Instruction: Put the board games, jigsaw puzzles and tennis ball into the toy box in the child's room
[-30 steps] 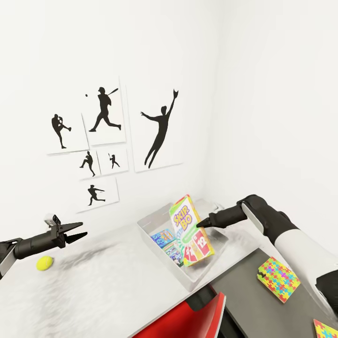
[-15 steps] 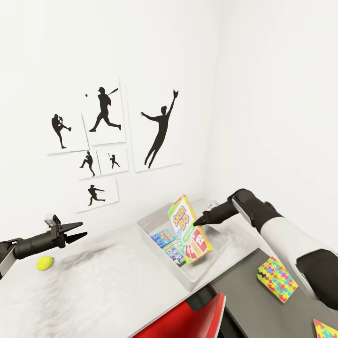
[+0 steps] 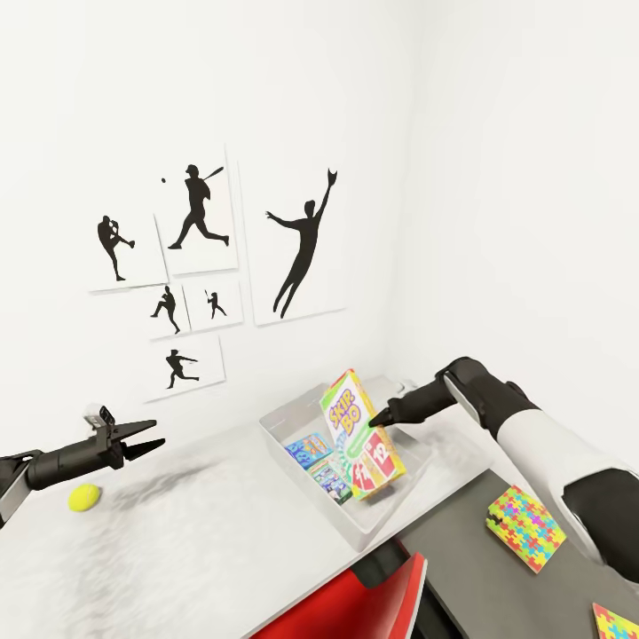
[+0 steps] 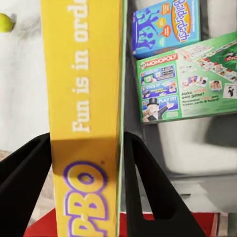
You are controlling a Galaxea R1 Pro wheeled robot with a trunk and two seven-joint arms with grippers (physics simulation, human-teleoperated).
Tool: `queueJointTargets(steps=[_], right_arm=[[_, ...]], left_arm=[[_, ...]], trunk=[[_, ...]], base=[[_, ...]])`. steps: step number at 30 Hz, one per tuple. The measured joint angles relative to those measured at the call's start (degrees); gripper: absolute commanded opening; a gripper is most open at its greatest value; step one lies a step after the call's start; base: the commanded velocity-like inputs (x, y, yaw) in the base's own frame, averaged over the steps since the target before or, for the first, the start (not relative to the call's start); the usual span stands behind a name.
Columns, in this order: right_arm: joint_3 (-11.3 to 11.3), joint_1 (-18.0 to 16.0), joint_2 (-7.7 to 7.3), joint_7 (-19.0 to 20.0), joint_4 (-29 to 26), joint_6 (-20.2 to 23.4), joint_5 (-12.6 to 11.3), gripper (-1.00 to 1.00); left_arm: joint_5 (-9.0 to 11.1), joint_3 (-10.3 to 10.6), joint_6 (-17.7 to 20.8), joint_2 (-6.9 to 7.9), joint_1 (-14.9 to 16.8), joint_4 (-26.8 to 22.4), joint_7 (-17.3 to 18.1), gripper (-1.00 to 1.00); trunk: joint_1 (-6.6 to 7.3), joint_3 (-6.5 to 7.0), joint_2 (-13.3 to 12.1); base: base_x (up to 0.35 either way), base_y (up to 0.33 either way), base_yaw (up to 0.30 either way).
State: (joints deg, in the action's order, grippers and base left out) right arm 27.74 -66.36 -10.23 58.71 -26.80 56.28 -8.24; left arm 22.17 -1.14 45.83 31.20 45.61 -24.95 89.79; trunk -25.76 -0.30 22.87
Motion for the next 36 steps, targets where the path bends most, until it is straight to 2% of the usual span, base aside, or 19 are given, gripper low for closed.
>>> queueJointTargets(steps=[4, 8, 20, 28, 36], right_arm=[[0.15, -0.03, 0.01, 3.51, 0.02, -1.48, 0.21, -1.00], [0.32, -0.04, 0.06, 4.60, 0.03, -2.64, 0.31, -1.00], [0.57, -0.03, 0.81, 4.83, 2.51, -3.31, 0.44, -1.00], [2.92, -0.01, 0.89, 4.76, 2.91, -3.52, 0.49, -1.00], [3.30, 0.01, 0.90, 4.74, 2.99, -3.51, 0.45, -1.00]], left_arm=[[0.00, 0.00, -0.02, 0.00, 0.00, 0.00, 0.00, 1.00], [0.00, 0.00, -0.02, 0.00, 0.00, 0.00, 0.00, 1.00], [0.00, 0.00, -0.03, 0.01, 0.00, 0.00, 0.00, 1.00], [0.00, 0.00, -0.02, 0.00, 0.00, 0.00, 0.00, 1.00], [0.00, 0.00, -0.03, 0.00, 0.00, 0.00, 0.00, 1.00]], trunk=[[0.00, 0.00, 0.00], [0.00, 0.00, 0.00], [0.00, 0.00, 0.00], [0.00, 0.00, 0.00], [0.00, 0.00, 0.00]], base=[[0.000, 0.000, 0.000], [0.000, 0.000, 0.000], [0.000, 0.000, 0.000], [0.000, 0.000, 0.000], [0.000, 0.000, 0.000]])
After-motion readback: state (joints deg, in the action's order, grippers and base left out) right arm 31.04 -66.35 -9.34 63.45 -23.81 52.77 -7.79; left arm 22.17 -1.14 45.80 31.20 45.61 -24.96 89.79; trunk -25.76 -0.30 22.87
